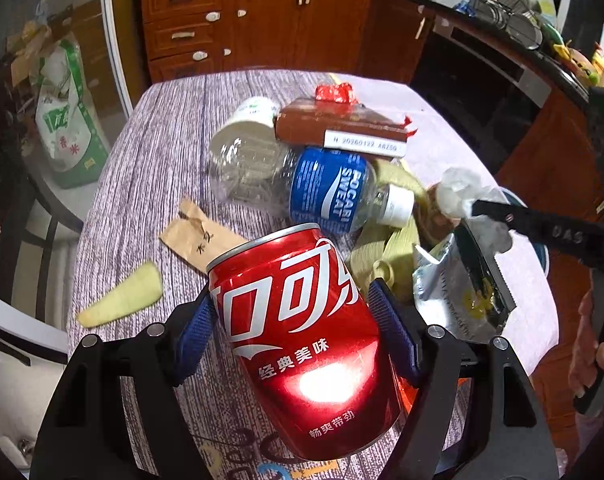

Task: Collect trash
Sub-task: 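Grasp the red can with the left gripper while the right gripper grasps the white tissue, then carry both items over the teal bin and open both grippers to drop them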

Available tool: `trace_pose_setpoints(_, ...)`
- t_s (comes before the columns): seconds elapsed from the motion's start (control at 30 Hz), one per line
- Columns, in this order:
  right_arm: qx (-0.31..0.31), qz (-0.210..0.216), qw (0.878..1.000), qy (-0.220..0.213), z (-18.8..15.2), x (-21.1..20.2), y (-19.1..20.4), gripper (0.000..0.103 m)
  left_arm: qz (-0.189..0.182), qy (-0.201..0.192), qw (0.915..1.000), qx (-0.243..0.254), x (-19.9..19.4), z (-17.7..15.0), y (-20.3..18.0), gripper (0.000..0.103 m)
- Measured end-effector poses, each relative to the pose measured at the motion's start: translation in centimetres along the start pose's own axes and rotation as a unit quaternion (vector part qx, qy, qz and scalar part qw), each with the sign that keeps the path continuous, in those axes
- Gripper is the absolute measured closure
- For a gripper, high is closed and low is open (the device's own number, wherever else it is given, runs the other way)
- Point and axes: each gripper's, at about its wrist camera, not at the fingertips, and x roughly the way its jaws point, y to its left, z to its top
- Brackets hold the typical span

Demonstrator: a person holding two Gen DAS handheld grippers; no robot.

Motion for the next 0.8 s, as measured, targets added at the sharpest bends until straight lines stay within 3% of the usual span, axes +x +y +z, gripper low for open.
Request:
trace_pose_setpoints(0.23,0.009,-0.003,0.999,-0.036,1.4,-3.8,-1.0,0.094,-0.008,-0.036,0.9989,0.028,-2.5,1.7,-1.5,0.028)
trace_pose_setpoints(0.47,0.035,-0.022,0.996,-0.078,2.0,-8.2,-4.6,0.094,-0.07,-0.061,0.9891,0.114,-4.5,5.3,-8.1,0.028)
trace_pose_setpoints(0.63,0.076,-0.063,0.99,-0.101,1.1,-11.3,-11.2,0.094,-0.125,-0.039,0.9744,0.183,-2.8,6.6,-15.5,0.028)
trace_pose_setpoints(0.8,0.141,-0.094,0.982,-0.083,-0.8,-11.3,-19.7,0.093,-0.148,0.004,0.9602,0.237,1.0,7.0,-22.1,0.028)
